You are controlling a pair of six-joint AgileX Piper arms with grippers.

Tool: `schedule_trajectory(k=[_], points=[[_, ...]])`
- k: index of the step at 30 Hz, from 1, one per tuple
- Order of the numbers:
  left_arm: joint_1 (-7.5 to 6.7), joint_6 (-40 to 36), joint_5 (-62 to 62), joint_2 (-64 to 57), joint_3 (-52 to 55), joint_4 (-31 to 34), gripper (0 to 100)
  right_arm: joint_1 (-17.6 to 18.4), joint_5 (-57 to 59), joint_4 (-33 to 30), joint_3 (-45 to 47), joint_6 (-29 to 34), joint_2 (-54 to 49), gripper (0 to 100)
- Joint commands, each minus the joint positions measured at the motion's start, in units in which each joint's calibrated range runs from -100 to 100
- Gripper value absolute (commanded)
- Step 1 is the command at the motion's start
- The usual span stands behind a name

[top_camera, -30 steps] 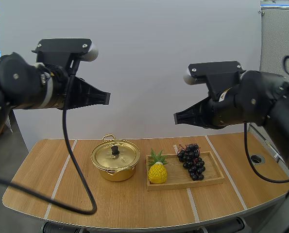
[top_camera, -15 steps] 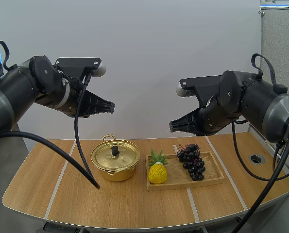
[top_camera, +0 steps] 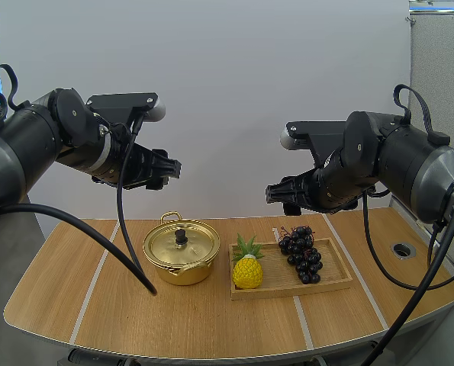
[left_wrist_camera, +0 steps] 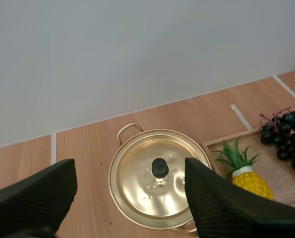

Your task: Open the pot, put the grape inside, and close it

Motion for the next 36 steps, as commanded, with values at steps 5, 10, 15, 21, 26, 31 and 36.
schedule_trajectory(k=[5,10,15,21,26,31,36], points=[[0.18,17.91,2.9,2.22,-0.14,-4.38,100,-0.21,-0.01,-0.49,-0.5,-0.01,-0.68,100],[0.09,24.15,3.71,7.17,-0.14,-7.44,100,-0.21,-0.01,-0.49,-0.5,-0.01,-0.68,100],[0.09,29.58,4.24,15.42,-0.14,-7.83,100,-0.21,-0.01,-0.49,-0.5,-0.01,-0.68,100],[0.09,31.03,3.47,24.51,-1.94,-7.5,100,-0.21,-0.01,-0.37,-0.5,-0.01,-0.68,100],[0.09,31.03,3.62,30.43,-5.89,-7.35,100,-0.21,-0.01,-0.18,-0.5,-0.01,-0.68,100],[-0.54,31.03,6.21,35.21,-10.01,-5.67,100,-0.21,-0.01,-0.18,-0.5,-0.01,-0.68,100],[-2.86,27.39,4.06,37.87,-11.52,-0.29,100,-0.21,-0.01,-0.18,-0.5,-0.01,-0.68,100]])
